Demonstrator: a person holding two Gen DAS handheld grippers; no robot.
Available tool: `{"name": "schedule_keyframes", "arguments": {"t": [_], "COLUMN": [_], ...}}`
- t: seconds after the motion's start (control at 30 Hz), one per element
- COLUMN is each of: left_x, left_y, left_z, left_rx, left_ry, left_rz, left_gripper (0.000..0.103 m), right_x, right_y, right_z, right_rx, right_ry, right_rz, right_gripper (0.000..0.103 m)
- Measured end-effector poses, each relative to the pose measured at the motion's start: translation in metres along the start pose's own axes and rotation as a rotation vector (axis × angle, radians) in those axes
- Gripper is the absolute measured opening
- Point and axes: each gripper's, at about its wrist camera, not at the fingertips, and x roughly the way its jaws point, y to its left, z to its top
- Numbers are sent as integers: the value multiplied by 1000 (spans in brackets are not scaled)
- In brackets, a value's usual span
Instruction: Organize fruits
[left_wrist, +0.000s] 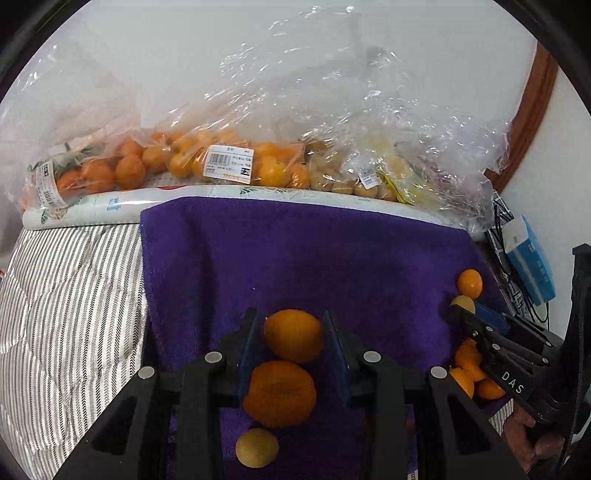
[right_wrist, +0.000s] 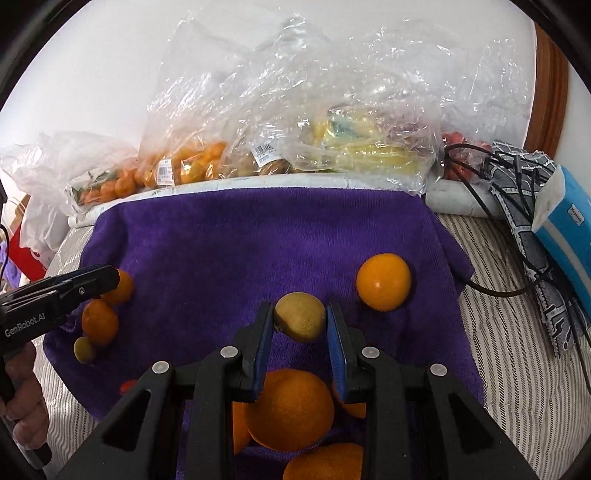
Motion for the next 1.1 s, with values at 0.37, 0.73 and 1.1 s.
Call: {"name": "schedule_keyframes", "arguments": {"t": [0.37, 0.73, 1.1], "left_x": [-4, -33, -114], "left_y": [-5, -11, -35], "left_z": [-3, -8, -24], "left_rx": [23, 26, 64], "left_ry": [-1, -34, -122], "left_rz": [-20, -29, 10], "left_gripper": [33, 45, 51], "right_x": [2, -36, -128], "right_y": [3, 9, 10], "right_z": [-1, 6, 4], "right_rx": [-15, -16, 60], "right_ry": [8, -52, -130], "right_rz": [-5, -8, -68], "right_gripper": [29, 50, 65]}}
